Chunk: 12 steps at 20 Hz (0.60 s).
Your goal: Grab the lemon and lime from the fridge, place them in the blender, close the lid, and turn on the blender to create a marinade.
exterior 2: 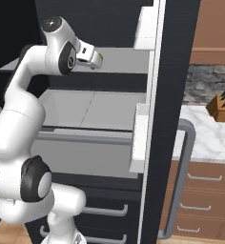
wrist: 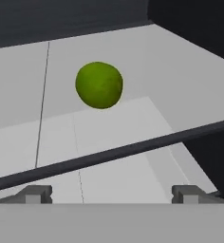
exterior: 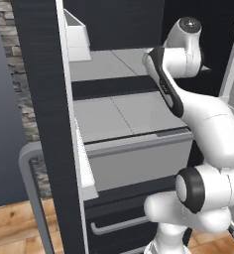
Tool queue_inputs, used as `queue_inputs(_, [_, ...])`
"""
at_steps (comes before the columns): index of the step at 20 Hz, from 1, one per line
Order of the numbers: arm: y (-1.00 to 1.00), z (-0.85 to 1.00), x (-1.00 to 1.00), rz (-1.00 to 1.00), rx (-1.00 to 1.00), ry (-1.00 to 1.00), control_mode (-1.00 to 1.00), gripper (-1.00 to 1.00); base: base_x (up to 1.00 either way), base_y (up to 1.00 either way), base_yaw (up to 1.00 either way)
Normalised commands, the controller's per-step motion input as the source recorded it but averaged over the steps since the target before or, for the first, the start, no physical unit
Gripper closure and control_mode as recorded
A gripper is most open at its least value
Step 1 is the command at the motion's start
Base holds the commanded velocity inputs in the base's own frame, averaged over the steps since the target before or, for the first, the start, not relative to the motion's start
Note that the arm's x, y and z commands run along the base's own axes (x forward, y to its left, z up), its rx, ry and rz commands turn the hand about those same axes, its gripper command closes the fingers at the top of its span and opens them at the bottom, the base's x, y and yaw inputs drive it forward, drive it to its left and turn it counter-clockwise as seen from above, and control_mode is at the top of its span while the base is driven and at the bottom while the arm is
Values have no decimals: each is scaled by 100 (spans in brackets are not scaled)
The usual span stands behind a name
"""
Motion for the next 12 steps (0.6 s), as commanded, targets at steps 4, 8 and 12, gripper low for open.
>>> queue_inputs(4, [-5, -13, 58, 0, 4, 0, -100, -100, 0, 0, 0])
queue_inputs(8, [-4, -9, 53, 0, 2, 1, -100, -100, 0, 0, 0])
queue_inputs(12, [0, -5, 51, 0, 0, 2, -100, -100, 0, 0, 0])
